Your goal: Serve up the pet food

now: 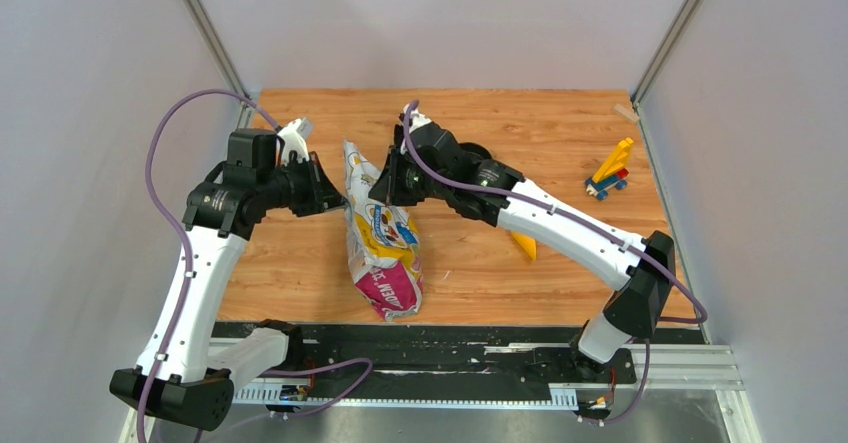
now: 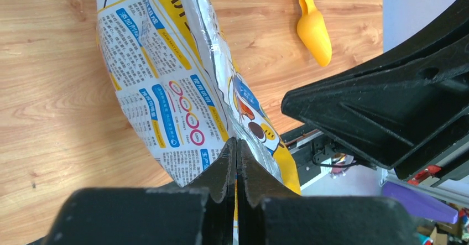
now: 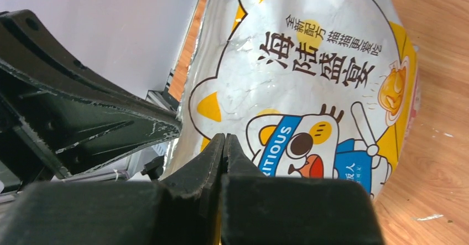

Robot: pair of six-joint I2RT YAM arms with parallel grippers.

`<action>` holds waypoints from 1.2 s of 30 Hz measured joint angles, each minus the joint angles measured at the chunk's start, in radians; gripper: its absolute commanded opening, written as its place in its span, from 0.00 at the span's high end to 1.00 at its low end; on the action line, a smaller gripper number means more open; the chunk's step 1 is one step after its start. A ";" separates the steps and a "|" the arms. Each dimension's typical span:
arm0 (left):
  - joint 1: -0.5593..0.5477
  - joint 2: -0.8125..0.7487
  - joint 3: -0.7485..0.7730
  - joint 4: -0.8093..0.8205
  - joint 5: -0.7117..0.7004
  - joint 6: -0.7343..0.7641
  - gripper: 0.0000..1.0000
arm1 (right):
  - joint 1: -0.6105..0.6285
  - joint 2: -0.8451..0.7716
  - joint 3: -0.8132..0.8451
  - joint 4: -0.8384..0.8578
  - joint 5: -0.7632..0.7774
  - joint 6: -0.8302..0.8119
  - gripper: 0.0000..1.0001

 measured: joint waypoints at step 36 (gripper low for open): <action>0.000 0.012 0.011 0.020 0.051 0.011 1.00 | 0.002 0.074 0.068 0.012 -0.230 -0.043 0.60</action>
